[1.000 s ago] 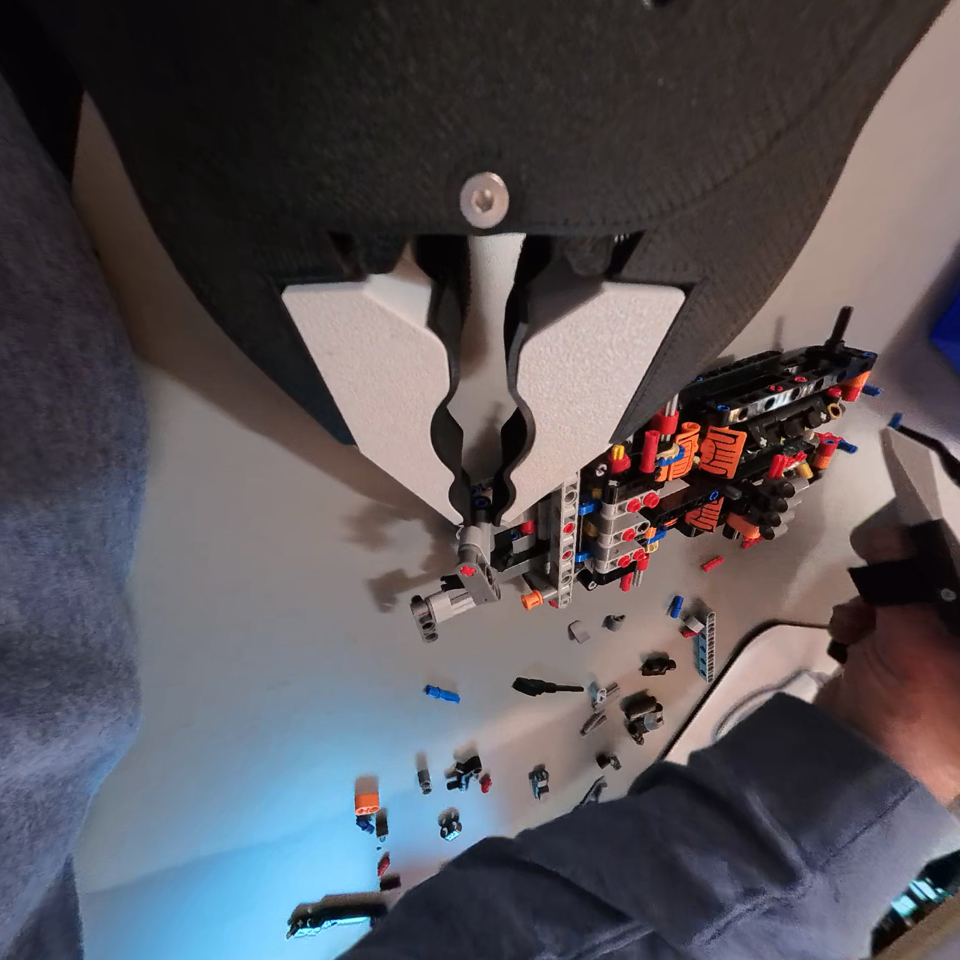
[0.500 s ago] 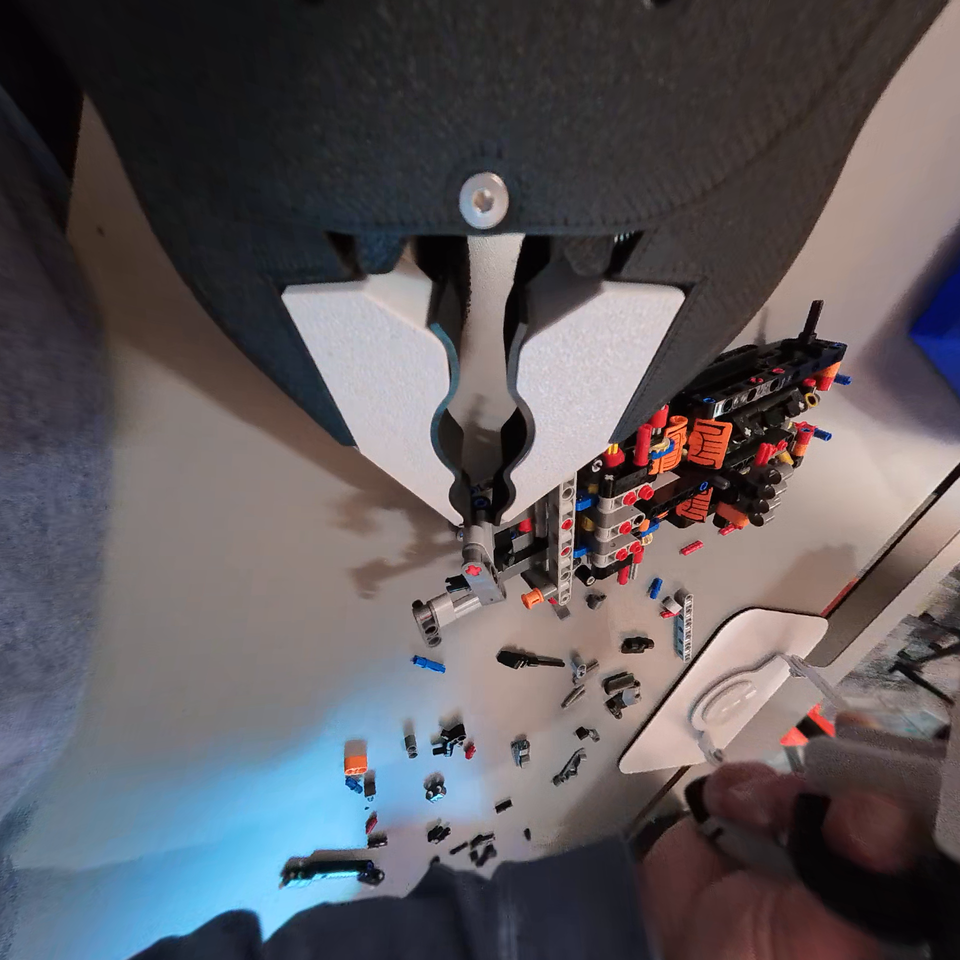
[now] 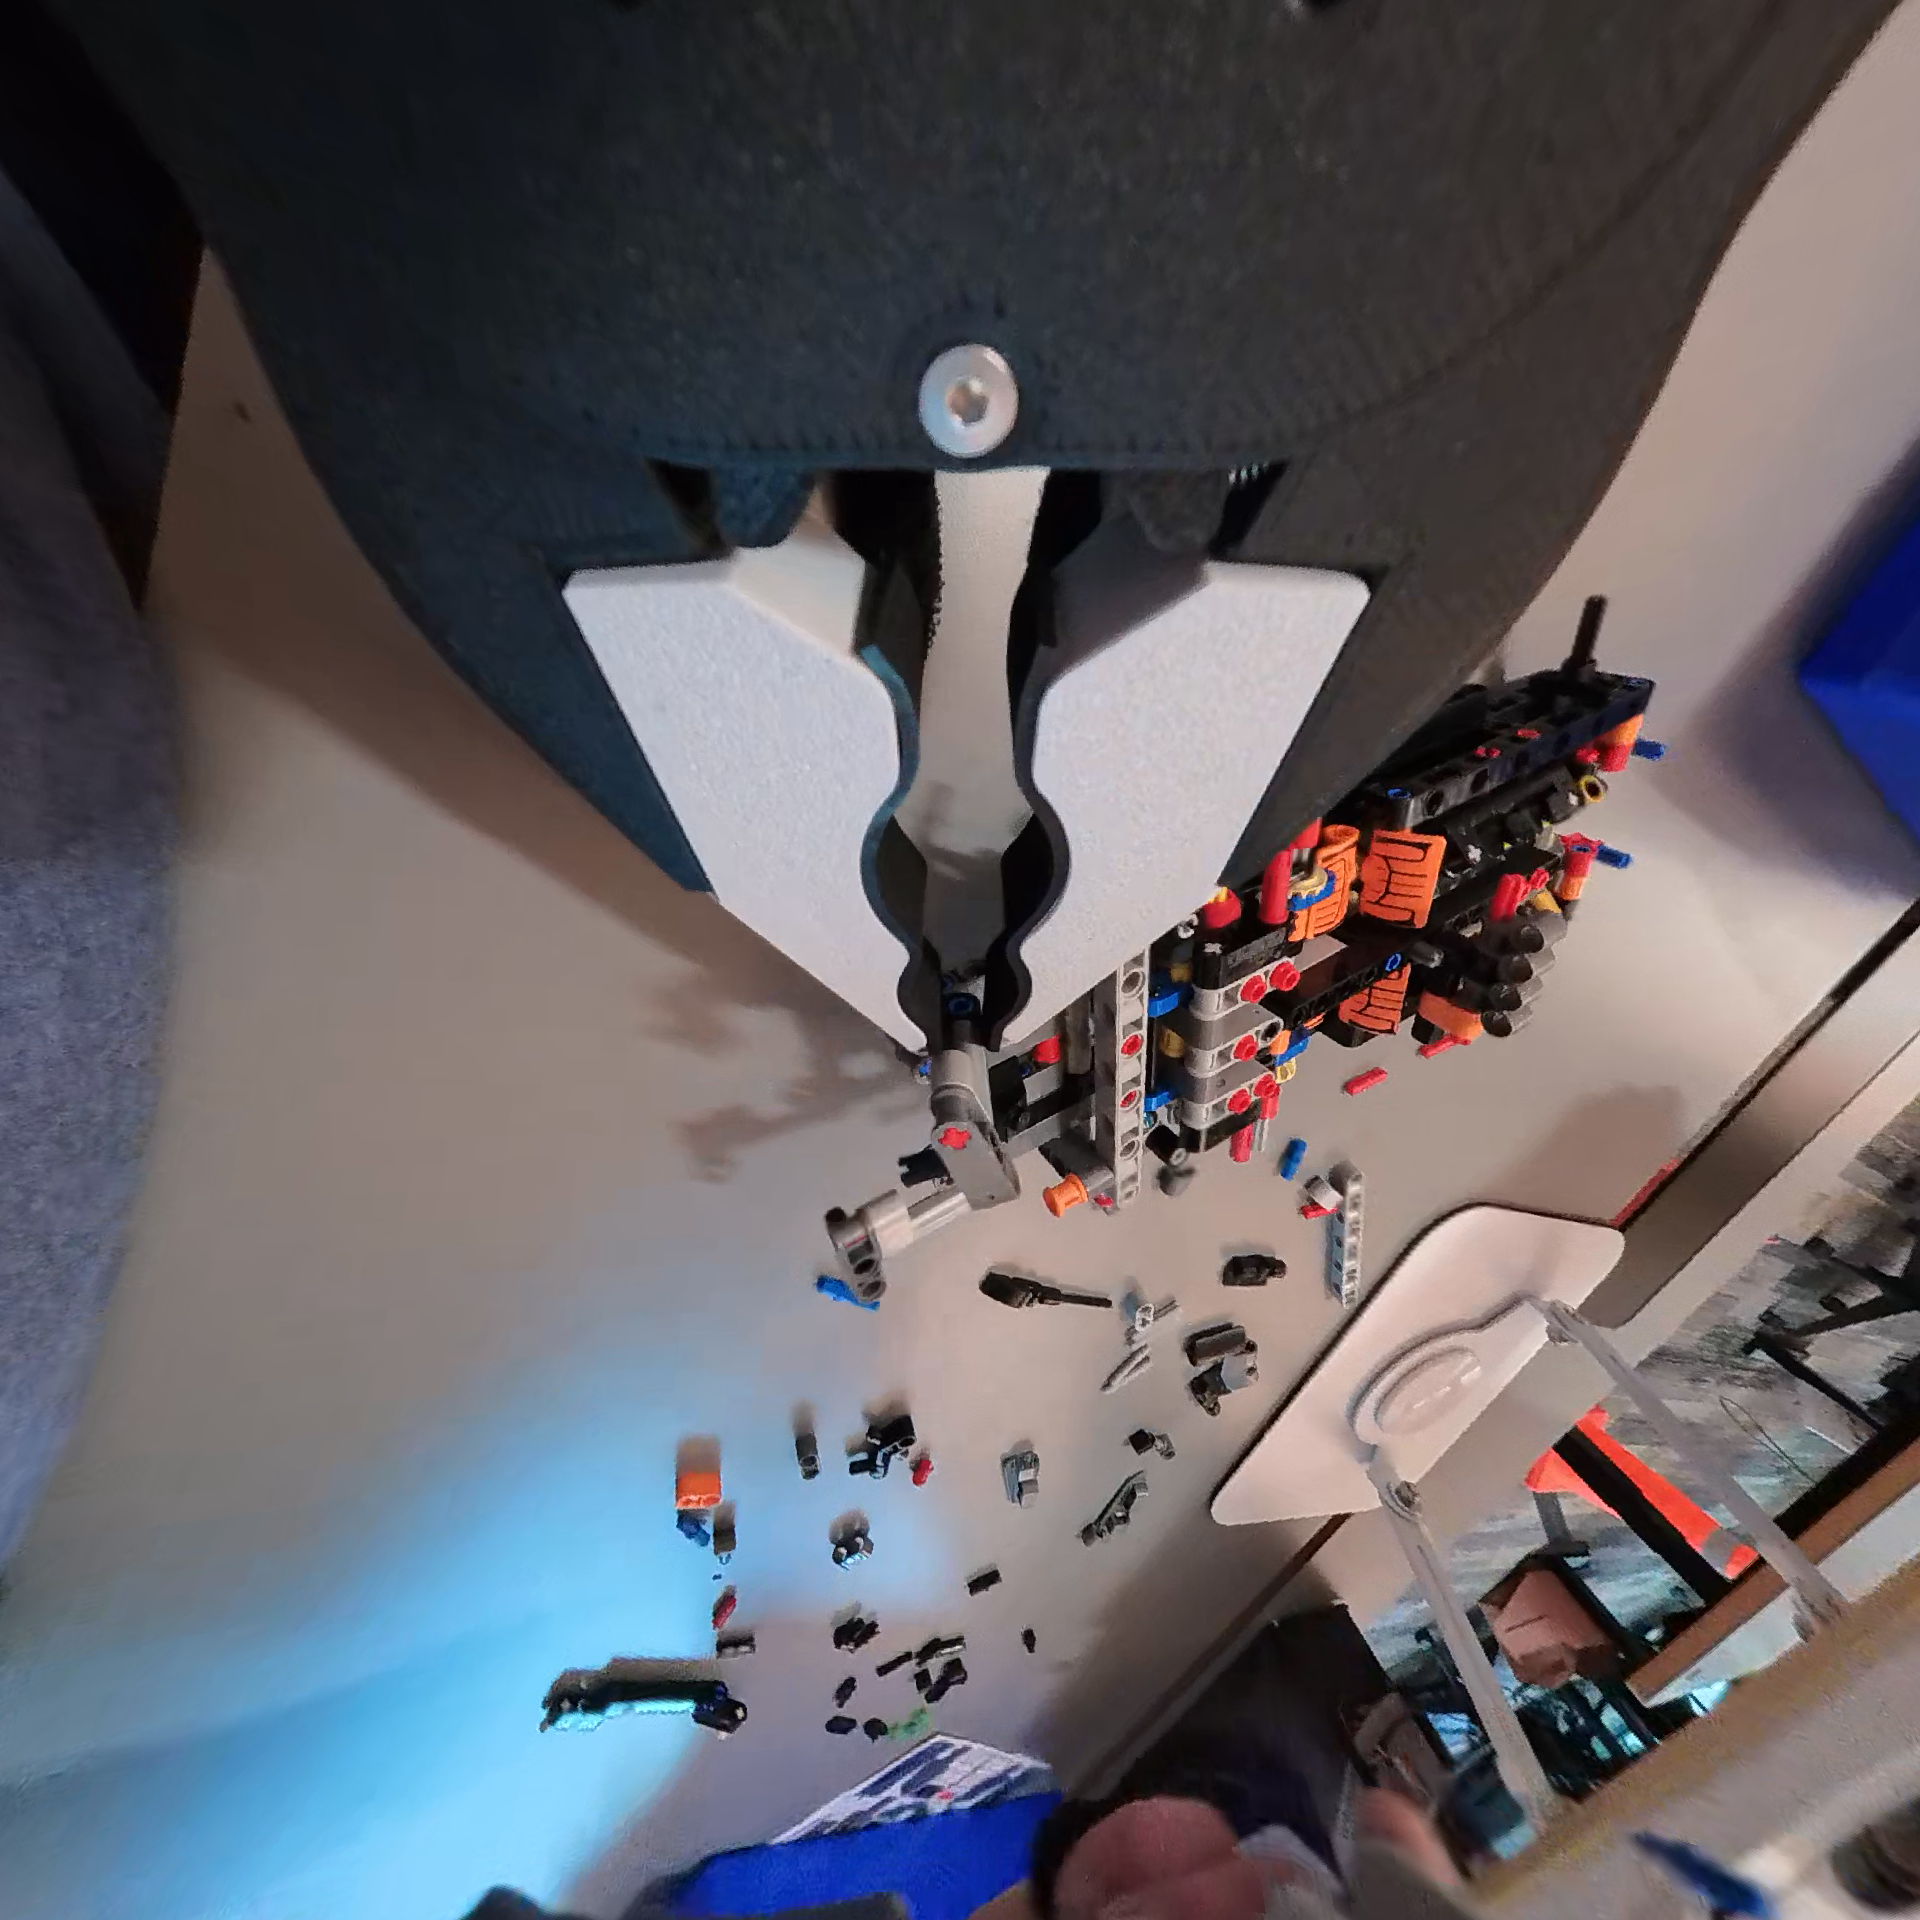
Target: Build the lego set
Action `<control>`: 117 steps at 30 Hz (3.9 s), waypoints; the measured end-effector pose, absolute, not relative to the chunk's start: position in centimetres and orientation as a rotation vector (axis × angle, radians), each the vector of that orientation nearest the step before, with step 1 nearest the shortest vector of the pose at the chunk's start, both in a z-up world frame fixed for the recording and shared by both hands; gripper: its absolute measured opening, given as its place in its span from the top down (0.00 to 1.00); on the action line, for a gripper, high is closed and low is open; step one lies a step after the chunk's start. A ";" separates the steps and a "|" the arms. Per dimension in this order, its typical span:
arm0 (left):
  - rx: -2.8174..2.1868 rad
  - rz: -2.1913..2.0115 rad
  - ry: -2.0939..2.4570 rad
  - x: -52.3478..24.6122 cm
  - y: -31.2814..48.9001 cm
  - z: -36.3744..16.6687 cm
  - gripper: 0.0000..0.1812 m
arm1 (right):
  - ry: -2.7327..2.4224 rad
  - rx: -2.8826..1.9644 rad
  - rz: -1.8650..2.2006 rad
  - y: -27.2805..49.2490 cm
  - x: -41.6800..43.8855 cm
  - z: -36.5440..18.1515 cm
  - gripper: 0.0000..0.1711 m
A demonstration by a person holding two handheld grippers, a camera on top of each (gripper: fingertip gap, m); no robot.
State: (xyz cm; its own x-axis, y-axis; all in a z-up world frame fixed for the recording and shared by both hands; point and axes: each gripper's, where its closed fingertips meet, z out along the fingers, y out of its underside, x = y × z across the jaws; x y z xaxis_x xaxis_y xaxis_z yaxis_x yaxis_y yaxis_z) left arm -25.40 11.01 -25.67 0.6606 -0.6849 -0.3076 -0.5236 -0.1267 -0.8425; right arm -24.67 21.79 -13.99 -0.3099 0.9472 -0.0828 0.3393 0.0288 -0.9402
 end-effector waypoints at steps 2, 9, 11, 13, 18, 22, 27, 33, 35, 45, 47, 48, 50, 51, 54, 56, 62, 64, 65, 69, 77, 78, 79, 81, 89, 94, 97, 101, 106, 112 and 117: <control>-1.781 -0.200 0.944 -25.3 11.3 -25.1 0.97 | -1.663 -1.357 1.295 20.7 -22.6 -14.2 1.00; -1.763 -0.262 0.865 -25.2 12.3 -23.1 0.97 | -1.468 -1.657 1.328 16.7 -17.1 -19.3 0.99; -1.757 -0.278 0.833 -25.3 12.7 -22.3 0.97 | -1.391 -1.735 1.384 15.6 -16.7 -20.8 0.99; -1.757 -0.300 0.809 -25.3 13.0 -21.8 0.97 | -1.321 -1.786 1.442 14.6 -17.3 -21.9 0.99; -1.768 -0.298 0.785 -25.3 13.6 -20.9 0.97 | -1.231 -1.807 1.516 13.7 -20.4 -23.2 0.99; -1.772 -0.290 0.785 -25.3 13.8 -20.6 0.97 | -1.154 -1.802 1.491 15.4 -21.8 -23.3 0.99; -1.763 -0.304 0.786 -25.3 14.0 -20.4 0.97 | -1.076 -1.720 1.554 16.4 -22.7 -22.4 0.99; -1.742 -0.334 0.783 -25.2 14.5 -19.9 0.97 | -1.022 -1.633 1.558 16.8 -23.2 -21.1 0.99; -1.725 -0.327 0.780 -25.3 14.8 -19.5 0.97 | -0.998 -1.627 1.552 17.1 -23.3 -20.8 0.99; -1.673 -0.335 0.778 -25.7 15.3 -18.9 0.97 | -0.910 -1.589 1.500 17.9 -23.5 -19.9 0.99; -1.639 -0.304 0.777 -25.8 15.4 -18.4 0.96 | -0.903 -1.591 1.494 18.0 -23.7 -19.8 1.00; -1.614 -0.301 0.786 -25.7 15.2 -18.0 0.93 | -0.907 -1.591 1.497 17.9 -23.7 -19.9 1.00; -1.584 -0.284 0.788 -25.8 14.9 -17.4 0.86 | -0.902 -1.590 1.504 17.9 -23.9 -19.9 1.00; -1.571 -0.260 0.783 -26.0 15.0 -17.2 0.82 | -0.899 -1.588 1.506 17.9 -23.9 -19.9 1.00; -1.521 -0.150 0.799 -26.3 15.1 -16.6 0.68 | -0.893 -1.580 1.527 17.9 -24.1 -19.6 1.00; -1.518 -0.051 0.859 -26.1 15.6 -17.2 0.64 | -0.898 -1.577 1.536 17.9 -24.3 -19.4 1.00; -1.477 0.104 1.037 -25.4 17.2 -18.8 0.63 | -0.904 -1.577 1.551 17.8 -24.8 -19.2 1.00; -1.485 0.102 1.077 -25.5 17.6 -19.1 0.66 | -0.901 -1.580 1.557 17.9 -24.8 -19.1 0.99; -1.494 0.089 1.093 -25.5 17.7 -19.3 0.70 | -0.901 -1.582 1.556 18.0 -24.9 -19.2 0.99; -1.492 0.102 1.118 -25.7 18.2 -19.4 0.78 | -0.892 -1.589 1.560 18.2 -25.1 -19.2 0.99; -1.501 0.061 1.118 -25.7 18.8 -19.5 0.81 | -0.859 -1.604 1.544 19.0 -25.3 -19.4 0.99; -1.503 0.060 1.115 -25.7 18.9 -19.5 0.81 | -0.854 -1.603 1.533 19.1 -25.4 -19.3 0.99; -1.508 0.057 1.110 -25.8 19.1 -19.4 0.81 | -0.849 -1.601 1.515 19.3 -25.4 -19.2 1.00; -1.526 0.047 1.090 -25.9 19.4 -19.2 0.82 | -0.842 -1.603 1.473 19.7 -25.5 -19.0 1.00; -1.567 0.046 1.007 -26.2 20.8 -18.1 0.82 | -0.827 -1.579 1.259 21.3 -26.0 -17.8 1.00; -1.567 0.067 0.989 -26.2 21.5 -17.4 0.83 | -0.820 -1.561 1.162 22.2 -26.3 -17.0 1.00; -1.567 0.114 1.003 -26.3 21.9 -17.2 0.84 | -0.825 -1.569 1.111 22.6 -26.6 -16.7 1.00; -1.561 0.070 0.973 -26.5 22.0 -16.8 0.84 | -0.855 -1.560 1.112 22.6 -26.8 -16.4 1.00; -1.559 0.048 0.974 -26.8 21.8 -16.5 0.84 | -0.953 -1.540 1.133 22.1 -27.0 -16.3 0.94; -1.558 -0.021 0.973 -27.4 21.2 -15.8 0.84 | -1.207 -1.397 0.930 20.9 -25.3 -15.9 0.87; -1.573 -0.080 1.011 -27.6 21.1 -15.4 0.84 | -1.697 -0.911 0.301 18.7 -25.5 -14.3 0.82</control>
